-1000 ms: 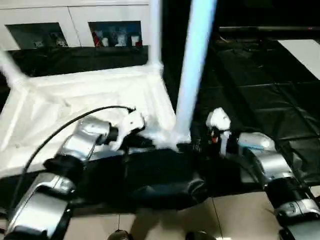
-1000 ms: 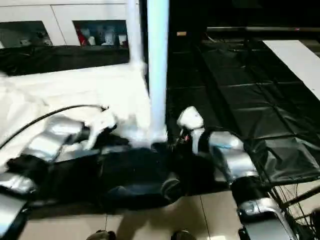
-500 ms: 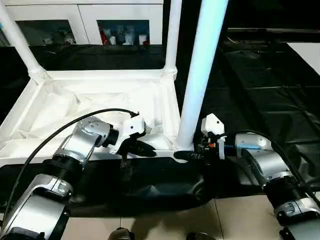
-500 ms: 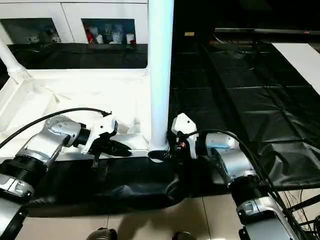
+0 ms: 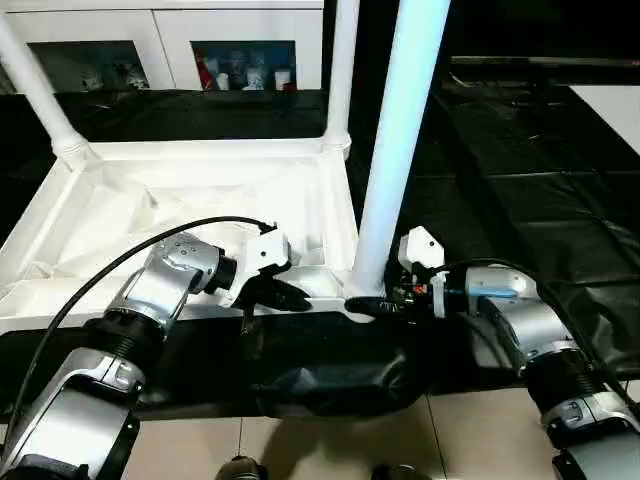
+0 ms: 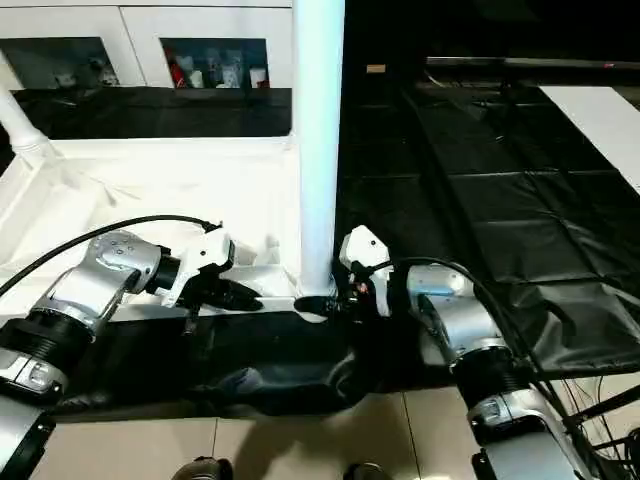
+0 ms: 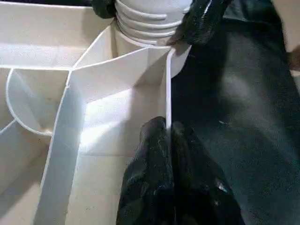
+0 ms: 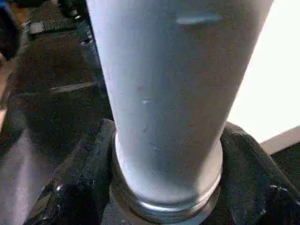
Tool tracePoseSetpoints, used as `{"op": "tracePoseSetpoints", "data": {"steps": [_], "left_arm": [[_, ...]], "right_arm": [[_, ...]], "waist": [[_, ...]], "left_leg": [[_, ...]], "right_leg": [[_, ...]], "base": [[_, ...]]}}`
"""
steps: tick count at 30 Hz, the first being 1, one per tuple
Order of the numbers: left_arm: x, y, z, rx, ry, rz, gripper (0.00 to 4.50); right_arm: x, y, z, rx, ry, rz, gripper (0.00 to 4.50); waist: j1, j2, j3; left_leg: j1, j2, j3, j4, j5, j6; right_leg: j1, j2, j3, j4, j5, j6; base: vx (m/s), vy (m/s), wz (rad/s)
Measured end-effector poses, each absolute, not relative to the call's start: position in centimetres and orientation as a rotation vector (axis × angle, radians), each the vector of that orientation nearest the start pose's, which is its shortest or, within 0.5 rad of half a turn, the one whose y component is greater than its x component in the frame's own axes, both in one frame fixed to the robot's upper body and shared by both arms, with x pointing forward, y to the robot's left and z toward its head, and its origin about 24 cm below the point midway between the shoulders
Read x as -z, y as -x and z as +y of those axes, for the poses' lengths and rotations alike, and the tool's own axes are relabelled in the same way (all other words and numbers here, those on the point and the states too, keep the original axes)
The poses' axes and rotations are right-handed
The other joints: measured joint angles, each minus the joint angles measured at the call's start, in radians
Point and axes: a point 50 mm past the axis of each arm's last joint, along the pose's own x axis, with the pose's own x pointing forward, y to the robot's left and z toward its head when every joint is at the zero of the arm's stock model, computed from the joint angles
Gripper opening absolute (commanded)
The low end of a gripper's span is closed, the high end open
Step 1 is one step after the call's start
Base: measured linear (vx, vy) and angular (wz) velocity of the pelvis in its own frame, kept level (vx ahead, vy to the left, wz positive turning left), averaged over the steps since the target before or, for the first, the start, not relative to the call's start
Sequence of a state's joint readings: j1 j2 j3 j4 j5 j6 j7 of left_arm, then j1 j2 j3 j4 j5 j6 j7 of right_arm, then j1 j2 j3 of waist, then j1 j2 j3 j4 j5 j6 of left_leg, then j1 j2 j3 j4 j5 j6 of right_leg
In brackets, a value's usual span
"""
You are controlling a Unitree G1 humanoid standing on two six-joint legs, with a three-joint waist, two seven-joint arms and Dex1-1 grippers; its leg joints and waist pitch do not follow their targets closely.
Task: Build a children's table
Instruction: Rotate leg to tighten
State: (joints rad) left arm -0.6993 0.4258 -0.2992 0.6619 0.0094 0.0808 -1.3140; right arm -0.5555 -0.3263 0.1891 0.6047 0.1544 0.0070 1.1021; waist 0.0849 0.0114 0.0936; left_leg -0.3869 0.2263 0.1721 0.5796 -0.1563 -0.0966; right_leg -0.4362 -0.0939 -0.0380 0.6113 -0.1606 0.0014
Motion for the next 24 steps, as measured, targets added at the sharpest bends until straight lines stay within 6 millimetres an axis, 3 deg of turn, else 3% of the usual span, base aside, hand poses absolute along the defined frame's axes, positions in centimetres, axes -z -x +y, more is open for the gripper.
{"op": "tracePoseSetpoints", "data": {"steps": [6, 10, 14, 23, 24], "left_arm": [[-7.3, -34.8, 13.5, 1.199, -0.430, 0.416, 0.00], [-7.2, -35.8, 12.5, 1.071, -0.418, 0.388, 0.00], [-7.2, -36.5, 11.0, 0.992, -0.410, 0.376, 0.00], [-7.2, -36.6, 11.0, 0.983, -0.413, 0.370, 0.00], [-7.2, -36.6, 11.0, 0.986, -0.415, 0.368, 0.00]], "right_arm": [[-5.1, -33.9, -12.3, -0.872, 0.072, 0.184, 2.72], [-4.9, -35.3, -10.4, -0.597, 0.034, 0.176, 2.72], [-4.9, -36.1, -8.7, -0.338, -0.008, 0.168, 2.72], [-4.7, -35.9, -7.0, -0.258, -0.017, 0.124, 2.72], [-4.7, -35.9, -7.0, -0.263, -0.022, 0.118, 3.07]], "waist": [[-0.013, -0.001, 0.000], [-0.030, -0.002, -0.001], [-0.031, -0.001, -0.002], [-0.030, -0.002, -0.002], [-0.030, -0.002, -0.002]], "left_leg": [[0.001, 0.000, 0.000, 0.000, 0.000, 0.000], [0.002, -0.001, 0.000, -0.001, 0.000, -0.001], [0.002, -0.001, 0.000, -0.001, 0.000, -0.001], [0.002, -0.001, 0.000, -0.003, 0.000, -0.001], [0.002, -0.001, 0.000, -0.004, 0.000, -0.001]], "right_leg": [[0.000, 0.000, 0.001, 0.000, 0.001, -0.001], [0.000, 0.000, 0.001, 0.000, 0.001, -0.001], [0.001, 0.000, 0.001, -0.001, 0.001, -0.001], [0.000, 0.000, 0.001, -0.001, 0.001, 0.000], [0.000, 0.000, 0.001, -0.001, 0.001, 0.000]], "base": [[0.000, 0.000, 0.00], [0.000, 0.000, 0.00], [0.000, 0.000, 0.00], [0.000, 0.000, 0.00], [0.000, 0.000, 0.00]]}}
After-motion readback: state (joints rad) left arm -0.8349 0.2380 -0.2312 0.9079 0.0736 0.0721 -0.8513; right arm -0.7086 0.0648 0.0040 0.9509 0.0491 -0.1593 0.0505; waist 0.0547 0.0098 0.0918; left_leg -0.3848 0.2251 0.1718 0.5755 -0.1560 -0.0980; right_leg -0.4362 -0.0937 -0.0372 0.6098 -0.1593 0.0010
